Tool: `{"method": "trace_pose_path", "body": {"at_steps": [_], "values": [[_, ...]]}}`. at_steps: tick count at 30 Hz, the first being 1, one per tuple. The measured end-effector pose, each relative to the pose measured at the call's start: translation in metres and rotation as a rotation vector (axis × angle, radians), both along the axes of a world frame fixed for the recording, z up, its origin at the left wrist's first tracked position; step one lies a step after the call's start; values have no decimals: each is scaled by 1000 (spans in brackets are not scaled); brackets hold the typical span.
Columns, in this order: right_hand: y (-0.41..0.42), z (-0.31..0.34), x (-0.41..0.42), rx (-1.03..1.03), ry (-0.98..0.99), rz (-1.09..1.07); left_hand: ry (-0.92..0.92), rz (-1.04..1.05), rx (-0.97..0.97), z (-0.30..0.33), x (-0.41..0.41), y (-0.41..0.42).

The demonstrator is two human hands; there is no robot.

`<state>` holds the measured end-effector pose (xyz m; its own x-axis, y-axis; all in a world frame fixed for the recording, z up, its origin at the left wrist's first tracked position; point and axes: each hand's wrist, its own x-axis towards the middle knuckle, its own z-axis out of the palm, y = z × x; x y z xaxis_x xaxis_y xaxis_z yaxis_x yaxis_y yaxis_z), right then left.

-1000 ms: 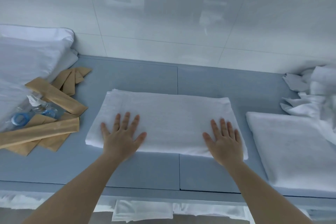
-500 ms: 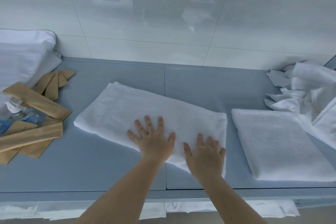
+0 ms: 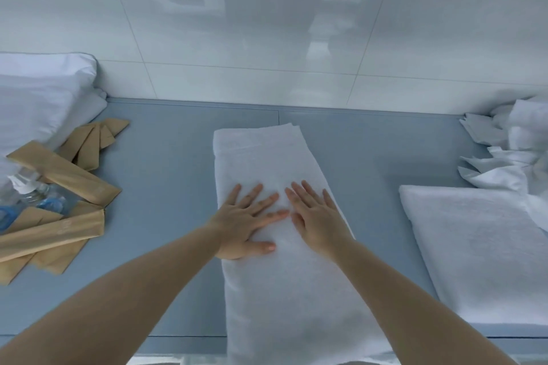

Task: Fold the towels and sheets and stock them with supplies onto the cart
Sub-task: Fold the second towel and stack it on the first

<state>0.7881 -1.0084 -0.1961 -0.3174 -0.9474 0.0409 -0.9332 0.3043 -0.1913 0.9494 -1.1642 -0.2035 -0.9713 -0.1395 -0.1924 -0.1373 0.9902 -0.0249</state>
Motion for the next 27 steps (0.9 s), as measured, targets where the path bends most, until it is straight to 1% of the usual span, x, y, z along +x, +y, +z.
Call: {"method": "trace_pose_path", "body": {"at_steps": [2,4,6,9,10,11,13,14,16,18,19,21,22,24,27], "values": [[-3,-12,6,86,12,-93,12,-13,-54,-2,-2,-8],[-4,-17,13,123,21,-176,28,61,-66,-2,-5,-13],[-4,-21,20,131,30,-228,21,244,10,-1,-9,-18],[-4,-21,32,137,20,-271,40,516,189,2,-20,-17],[-4,-21,36,143,15,-282,84,568,214,2,-24,-15],[-3,-20,40,152,11,-289,165,602,198,2,-27,-13],[-3,-17,45,158,18,-295,388,615,40,3,-35,-13],[-4,-13,45,153,33,-294,453,601,-33,5,-39,-16],[-10,-2,43,81,107,-282,497,573,-99,10,-47,-25],[-28,6,33,-98,190,-283,494,586,-117,11,-56,-39],[-40,8,26,-167,196,-289,508,607,-121,9,-60,-46],[-67,10,11,-216,140,-263,549,668,-96,1,-66,-56],[-81,8,4,-227,95,-225,534,691,-52,-2,-69,-61],[-109,3,-6,-227,6,-138,441,696,41,-7,-74,-71],[-143,-5,-18,-120,-81,-79,272,628,143,-8,-82,-86]]}}
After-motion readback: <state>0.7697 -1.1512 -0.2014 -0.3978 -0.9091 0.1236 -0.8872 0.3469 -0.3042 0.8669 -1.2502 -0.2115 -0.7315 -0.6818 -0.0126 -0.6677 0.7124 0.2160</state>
